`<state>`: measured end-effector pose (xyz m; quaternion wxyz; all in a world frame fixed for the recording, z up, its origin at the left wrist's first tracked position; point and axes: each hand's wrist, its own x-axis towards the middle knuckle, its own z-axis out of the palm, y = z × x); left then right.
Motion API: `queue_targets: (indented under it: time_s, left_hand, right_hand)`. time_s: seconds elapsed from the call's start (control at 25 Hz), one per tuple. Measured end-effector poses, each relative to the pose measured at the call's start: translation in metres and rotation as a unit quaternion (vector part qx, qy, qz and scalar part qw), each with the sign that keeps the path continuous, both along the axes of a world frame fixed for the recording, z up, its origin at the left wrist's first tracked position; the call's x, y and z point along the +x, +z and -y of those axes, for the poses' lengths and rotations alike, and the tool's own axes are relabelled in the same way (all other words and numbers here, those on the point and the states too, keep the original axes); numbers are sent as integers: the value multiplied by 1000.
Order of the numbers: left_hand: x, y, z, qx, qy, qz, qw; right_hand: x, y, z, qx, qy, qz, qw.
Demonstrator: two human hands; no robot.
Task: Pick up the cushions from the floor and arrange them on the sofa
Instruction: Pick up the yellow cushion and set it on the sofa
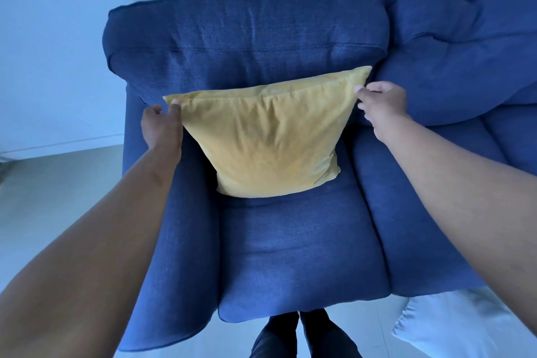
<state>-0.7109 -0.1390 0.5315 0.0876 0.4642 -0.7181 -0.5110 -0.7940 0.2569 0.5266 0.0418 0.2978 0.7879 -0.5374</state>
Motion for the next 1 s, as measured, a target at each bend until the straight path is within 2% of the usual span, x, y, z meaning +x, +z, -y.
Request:
queue_targets:
  time_s: [0.08,0.16,0.32,0.44,0.6,0.84,1.0]
  left_hand:
    - [24,20,-27,-63,-13,-6,998]
    - [51,33,-65,-79,-62,-6,995]
    - [88,23,-146,-63,-251,31,965]
    - [110,21,-221,-80,-418,36,904]
    - [131,33,-310,-108,-572,-5,813]
    - [197,46,-459,-150,-721,-36,676]
    - [288,54,-548,-178,-790,-55,584]
  right_hand:
    - [23,17,-12,14,0,-7,1000]
    - [56,32,-24,41,9,-7,999]
    - [135,46,-45,139,61,14,988]
    - [202,39,-82,235,70,49,968]
    - [279,27,-136,324,59,86,940]
    - [417,37,-240,331,-67,122,933]
    - [540,46,-295,329,-122,163,922]
